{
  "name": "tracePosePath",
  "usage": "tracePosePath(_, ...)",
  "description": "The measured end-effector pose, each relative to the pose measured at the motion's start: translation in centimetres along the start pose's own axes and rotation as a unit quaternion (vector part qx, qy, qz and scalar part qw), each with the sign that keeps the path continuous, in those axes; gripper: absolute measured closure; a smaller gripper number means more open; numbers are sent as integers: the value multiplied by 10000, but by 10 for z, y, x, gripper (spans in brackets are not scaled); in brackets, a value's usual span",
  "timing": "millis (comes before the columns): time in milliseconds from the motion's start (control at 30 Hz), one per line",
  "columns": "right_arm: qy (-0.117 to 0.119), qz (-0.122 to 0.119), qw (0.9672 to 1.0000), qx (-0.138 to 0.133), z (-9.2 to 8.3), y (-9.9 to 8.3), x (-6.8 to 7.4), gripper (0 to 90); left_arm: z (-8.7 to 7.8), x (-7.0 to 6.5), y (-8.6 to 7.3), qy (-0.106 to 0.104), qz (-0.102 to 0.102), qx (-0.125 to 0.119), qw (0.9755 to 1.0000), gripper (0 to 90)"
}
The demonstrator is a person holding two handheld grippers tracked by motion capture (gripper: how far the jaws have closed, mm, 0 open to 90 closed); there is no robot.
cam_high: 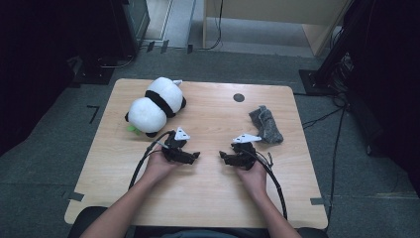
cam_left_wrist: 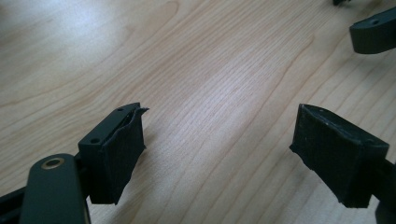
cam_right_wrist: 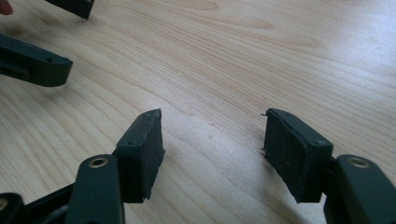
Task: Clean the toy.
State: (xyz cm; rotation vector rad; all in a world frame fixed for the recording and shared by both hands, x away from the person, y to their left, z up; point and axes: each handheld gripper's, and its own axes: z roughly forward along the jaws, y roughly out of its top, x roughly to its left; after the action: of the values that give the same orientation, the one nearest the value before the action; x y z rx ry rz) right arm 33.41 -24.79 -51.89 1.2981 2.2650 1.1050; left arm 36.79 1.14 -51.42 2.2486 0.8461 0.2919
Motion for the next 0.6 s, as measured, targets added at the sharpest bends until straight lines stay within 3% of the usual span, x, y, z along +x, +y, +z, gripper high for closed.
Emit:
tracePosePath(167,-179,-290,9994,-60,2,-3,6,352,2,-2,0,49,87,-19,9999,167)
tracePosePath(200,-216,-323,9992,-52,3,-3,7,338,3,-4,0,92,201,-40,9997,165)
tracePosePath(400,-99,-433,9990,17,4,-3,9,255,4,-3,-2,102,190,-128,9997,164)
tracePosePath(600,-84,-468,9989,33,4,-3,9,244,4,-3,-2,107,185,-132,9997,164)
